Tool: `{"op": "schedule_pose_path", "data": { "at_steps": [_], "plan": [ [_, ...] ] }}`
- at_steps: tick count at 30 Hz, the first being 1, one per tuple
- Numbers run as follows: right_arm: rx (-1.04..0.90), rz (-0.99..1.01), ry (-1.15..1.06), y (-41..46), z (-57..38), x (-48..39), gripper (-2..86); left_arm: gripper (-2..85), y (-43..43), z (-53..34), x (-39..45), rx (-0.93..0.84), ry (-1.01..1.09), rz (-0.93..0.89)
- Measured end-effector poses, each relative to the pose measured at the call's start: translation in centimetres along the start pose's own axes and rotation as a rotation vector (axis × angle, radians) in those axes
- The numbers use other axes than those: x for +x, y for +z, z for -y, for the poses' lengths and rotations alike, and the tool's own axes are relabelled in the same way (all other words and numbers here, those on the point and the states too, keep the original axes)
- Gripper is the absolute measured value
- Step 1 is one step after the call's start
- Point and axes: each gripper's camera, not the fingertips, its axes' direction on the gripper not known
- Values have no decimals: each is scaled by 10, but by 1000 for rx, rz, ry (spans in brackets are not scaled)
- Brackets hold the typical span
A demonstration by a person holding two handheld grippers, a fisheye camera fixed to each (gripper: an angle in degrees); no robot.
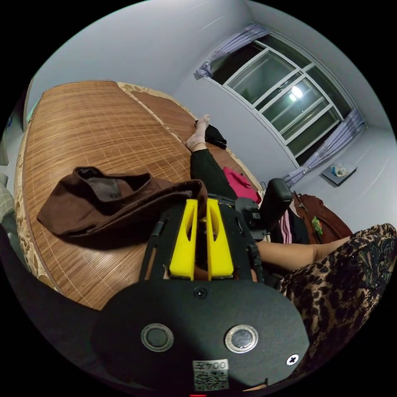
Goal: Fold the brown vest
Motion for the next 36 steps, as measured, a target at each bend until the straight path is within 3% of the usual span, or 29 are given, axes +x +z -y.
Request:
{"op": "schedule_pose_path", "data": {
  "at_steps": [4, 8, 11, 16, 19, 24, 29, 32, 36],
  "plan": [
    [45, 12, 158, -33, -23, 36, 16, 39, -5, -7, -5, 74, 53, -75],
    [232, 49, 451, -101, -68, 92, 7, 63, -18, -14, -21, 139, 56, -12],
    [333, 66, 589, -147, -112, 128, 7, 70, -15, -23, -40, 118, 9, 70],
    [344, 109, 766, -176, -188, 165, 6, 76, 11, -43, -67, 77, -90, 92],
    [426, 229, 869, -179, -229, 177, 6, 83, 34, -47, -71, 27, -102, 103],
    [463, 239, 916, -191, -257, 194, 8, 101, 70, -41, -65, -61, -41, 78],
    [473, 255, 937, -202, -279, 211, 10, 115, 138, -52, -32, -316, 105, -15],
    [482, 265, 944, -208, -290, 219, 12, 120, 175, -61, -20, -471, 87, 0],
    [483, 266, 944, -216, -300, 227, 16, 124, 196, -66, -12, -490, 41, 58]
  ]
}}
